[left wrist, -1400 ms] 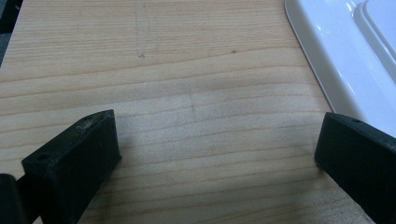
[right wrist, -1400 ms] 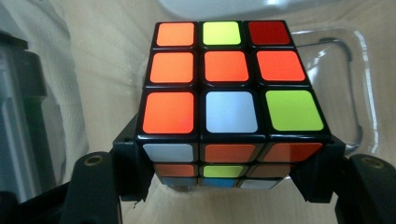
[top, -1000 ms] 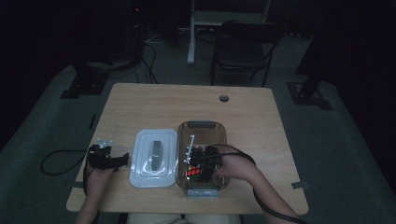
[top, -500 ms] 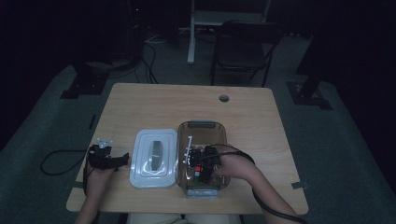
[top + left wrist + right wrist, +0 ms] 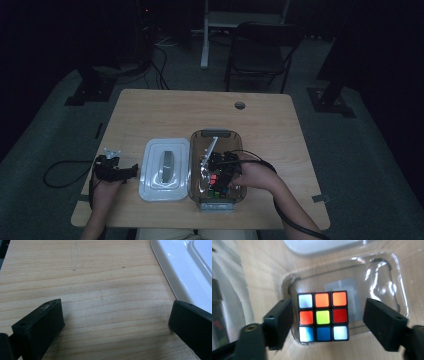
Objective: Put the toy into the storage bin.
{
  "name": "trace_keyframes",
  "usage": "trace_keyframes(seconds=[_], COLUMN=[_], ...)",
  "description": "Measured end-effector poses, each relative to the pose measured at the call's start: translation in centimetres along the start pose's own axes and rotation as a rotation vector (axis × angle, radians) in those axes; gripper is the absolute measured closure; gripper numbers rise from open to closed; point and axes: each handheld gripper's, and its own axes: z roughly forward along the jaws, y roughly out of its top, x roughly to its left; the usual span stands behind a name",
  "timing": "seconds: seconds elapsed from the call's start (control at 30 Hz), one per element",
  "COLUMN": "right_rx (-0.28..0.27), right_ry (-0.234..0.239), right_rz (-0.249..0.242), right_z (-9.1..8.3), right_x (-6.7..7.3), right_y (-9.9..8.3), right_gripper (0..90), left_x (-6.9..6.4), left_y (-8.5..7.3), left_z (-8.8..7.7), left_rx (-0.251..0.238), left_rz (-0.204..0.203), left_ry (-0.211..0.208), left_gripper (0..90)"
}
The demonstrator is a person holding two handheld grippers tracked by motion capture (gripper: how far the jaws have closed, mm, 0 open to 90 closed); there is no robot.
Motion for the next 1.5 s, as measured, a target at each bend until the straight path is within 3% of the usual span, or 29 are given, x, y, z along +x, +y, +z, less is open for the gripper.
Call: trace_keyframes(seconds=[0.13,0.17,0.3,0.4,0.63,0.73,0.87,0.93,0.97,1.07,1.17,1.37,1.5], right_rx=[-0.081,-0.130,-0.189,-0.294,-0.431,-0.478,-0.562,-0.578,-0.633,-0.694,-0.754,-0.814,-0.833], right_ry=[-0.008,-0.010,-0.032,-0.036,-0.049,-0.109,-0.149,-0.150,-0.193,-0.246,-0.267,-0.363,-0.385], right_rz=[0.021,0.044,0.079,0.129,0.203,0.220,0.265,0.280,0.303,0.341,0.387,0.463,0.500], right_z=[-0.7,-1.0,-1.4,-2.0,-2.9,-3.1,-3.5,-3.5,-3.7,-4.0,-4.4,-4.9,-5.0], right_x=[0.0,-0.1,-0.2,-0.4,-0.8,-0.9,-1.4,-1.5,-1.7,-1.9,-2.3,-2.9,-3.5], right_y=[-0.6,-1.0,-1.7,-2.6,-4.3,-4.9,-6.0,-6.2,-6.9,-7.8,-8.9,-11.0,-12.6], right_gripper=[19.8,18.4,14.1,12.5,11.2,11.2,11.2,11.2,11.2,11.3,11.3,11.3,11.3], left_x=[0.0,0.0,0.0,0.0,0.0,0.0,0.0,0.0,0.0,0.0,0.0,0.0,0.0], left_y=[0.0,0.0,0.0,0.0,0.0,0.0,0.0,0.0,0.0,0.0,0.0,0.0,0.0], left_z=[0.0,0.0,0.0,0.0,0.0,0.0,0.0,0.0,0.0,0.0,0.0,0.0,0.0], left_rx=[0.000,0.000,0.000,0.000,0.001,0.001,0.001,0.001,0.001,0.000,0.001,0.001,0.000], left_rz=[0.000,0.000,0.000,0.000,0.001,0.001,0.001,0.001,0.002,0.000,0.001,0.001,0.001], left_ry=[0.000,0.000,0.000,0.000,0.000,0.000,0.000,0.000,0.000,0.000,0.000,0.000,-0.001], left_gripper=[0.6,0.6,0.6,0.5,0.5,0.6,0.5,0.6,0.6,0.5,0.5,0.5,0.6])
